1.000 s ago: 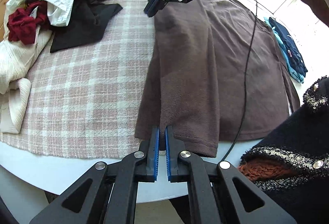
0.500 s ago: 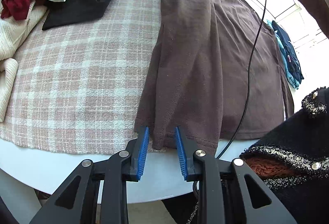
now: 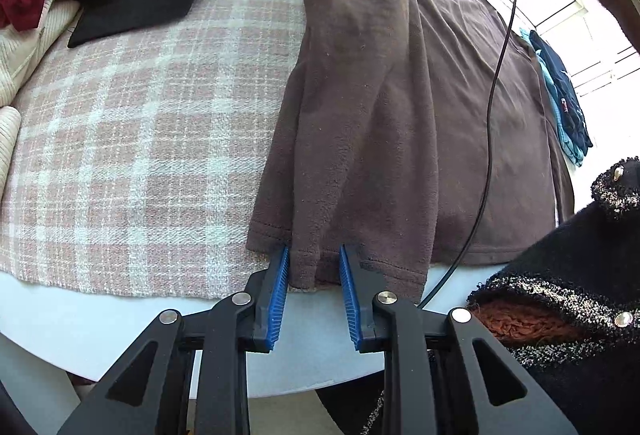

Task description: Fold clothes

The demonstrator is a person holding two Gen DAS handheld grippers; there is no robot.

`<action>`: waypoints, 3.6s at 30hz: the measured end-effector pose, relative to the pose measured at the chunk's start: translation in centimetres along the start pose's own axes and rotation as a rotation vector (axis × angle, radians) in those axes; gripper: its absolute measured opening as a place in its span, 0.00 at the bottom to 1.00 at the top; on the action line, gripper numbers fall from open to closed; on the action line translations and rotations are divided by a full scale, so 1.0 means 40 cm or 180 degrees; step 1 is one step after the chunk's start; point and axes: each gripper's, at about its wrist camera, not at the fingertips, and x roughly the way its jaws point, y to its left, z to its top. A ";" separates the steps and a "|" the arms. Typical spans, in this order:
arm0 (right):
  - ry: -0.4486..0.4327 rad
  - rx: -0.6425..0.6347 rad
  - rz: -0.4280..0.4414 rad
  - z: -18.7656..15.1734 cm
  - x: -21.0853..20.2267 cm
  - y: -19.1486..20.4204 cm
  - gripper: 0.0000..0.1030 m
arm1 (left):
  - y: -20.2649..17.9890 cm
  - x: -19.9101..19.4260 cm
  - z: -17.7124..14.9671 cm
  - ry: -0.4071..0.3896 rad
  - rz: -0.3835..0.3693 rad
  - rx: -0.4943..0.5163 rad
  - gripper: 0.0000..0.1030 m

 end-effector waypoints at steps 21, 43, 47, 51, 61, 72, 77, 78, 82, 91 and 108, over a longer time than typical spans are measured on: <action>-0.1057 0.2063 -0.0137 -0.231 -0.158 -0.157 0.27 | -0.018 -0.081 0.039 -0.0350 -0.0111 0.0140 0.20; -0.0929 0.3728 -0.0294 -0.639 0.050 -0.400 0.09 | -0.149 0.000 0.597 -0.0666 -0.0133 0.0751 0.27; -0.0712 0.3913 -0.0627 -0.685 0.091 -0.470 0.02 | -0.188 0.123 0.753 -0.0572 -0.0068 0.0859 0.27; -0.0916 0.3931 -0.0637 -0.707 0.051 -0.473 0.02 | -0.174 0.211 0.799 -0.0410 0.0242 0.0923 0.22; -0.1493 0.4075 -0.0050 -0.669 0.103 -0.559 0.00 | -0.171 0.209 0.774 -0.0543 0.0184 0.1046 0.24; -0.1628 0.3681 -0.0415 -0.594 -0.052 -0.414 0.10 | -0.125 0.121 0.727 -0.0693 0.0165 0.0930 0.32; -0.0972 0.3225 -0.0399 -0.465 0.065 -0.344 0.10 | -0.004 -0.050 0.589 -0.0837 0.0268 0.0553 0.33; -0.0894 0.3291 -0.0454 -0.471 0.061 -0.347 0.10 | 0.021 -0.076 0.547 -0.0832 0.0271 0.0437 0.33; -0.1047 0.3232 -0.0437 -0.443 -0.048 -0.342 0.13 | 0.100 -0.133 0.359 -0.0663 0.0350 0.0033 0.35; -0.0353 0.1938 -0.0095 -0.083 -0.028 -0.354 0.41 | 0.112 -0.058 0.061 -0.0335 0.0102 -0.0483 0.36; 0.0453 0.1058 0.0313 0.013 0.100 -0.380 0.41 | 0.041 0.007 0.022 -0.0267 0.0422 -0.0237 0.20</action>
